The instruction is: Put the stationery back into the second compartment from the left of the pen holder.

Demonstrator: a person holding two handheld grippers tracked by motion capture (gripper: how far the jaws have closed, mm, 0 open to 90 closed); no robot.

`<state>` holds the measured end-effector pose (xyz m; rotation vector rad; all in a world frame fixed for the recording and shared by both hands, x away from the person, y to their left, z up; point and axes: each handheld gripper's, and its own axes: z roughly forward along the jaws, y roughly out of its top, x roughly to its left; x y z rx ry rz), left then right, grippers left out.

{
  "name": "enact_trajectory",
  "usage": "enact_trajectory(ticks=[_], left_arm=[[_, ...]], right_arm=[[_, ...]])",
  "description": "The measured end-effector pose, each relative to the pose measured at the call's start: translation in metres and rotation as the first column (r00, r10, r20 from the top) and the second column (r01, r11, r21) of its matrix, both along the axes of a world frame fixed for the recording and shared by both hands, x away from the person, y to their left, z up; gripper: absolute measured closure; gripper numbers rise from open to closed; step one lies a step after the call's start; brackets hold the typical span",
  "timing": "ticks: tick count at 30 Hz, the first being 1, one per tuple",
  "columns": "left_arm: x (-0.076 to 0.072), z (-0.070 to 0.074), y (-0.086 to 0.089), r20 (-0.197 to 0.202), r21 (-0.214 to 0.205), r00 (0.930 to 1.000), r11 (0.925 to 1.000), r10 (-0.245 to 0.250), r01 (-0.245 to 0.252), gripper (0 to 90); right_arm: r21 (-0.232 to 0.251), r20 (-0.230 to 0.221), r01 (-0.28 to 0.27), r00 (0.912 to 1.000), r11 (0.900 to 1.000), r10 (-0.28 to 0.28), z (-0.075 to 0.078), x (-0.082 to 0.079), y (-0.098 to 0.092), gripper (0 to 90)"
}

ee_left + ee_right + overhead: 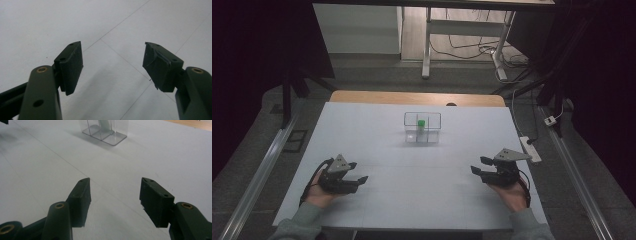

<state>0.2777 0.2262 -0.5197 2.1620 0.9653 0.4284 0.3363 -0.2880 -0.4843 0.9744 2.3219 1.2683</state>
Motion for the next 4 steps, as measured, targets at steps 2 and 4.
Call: enact_trajectory(ticks=[2,4], left_arm=[[0.0004,0.0004,-0.0004,0.001,-0.001,1.0000,1.0000,0.000,0.000,32.1],[0.0005,0.0006,-0.0009,0.001,-0.001,1.0000,1.0000,0.000,0.000,32.1]], right_arm=[[-0.004,-0.001,0.002,1.0000,1.0000,-0.002,-0.0011,-0.0012,-0.0023,41.6],[-0.005,0.004,0.003,1.0000,1.0000,-0.003,-0.0013,-0.0020,-0.0032,41.5]])
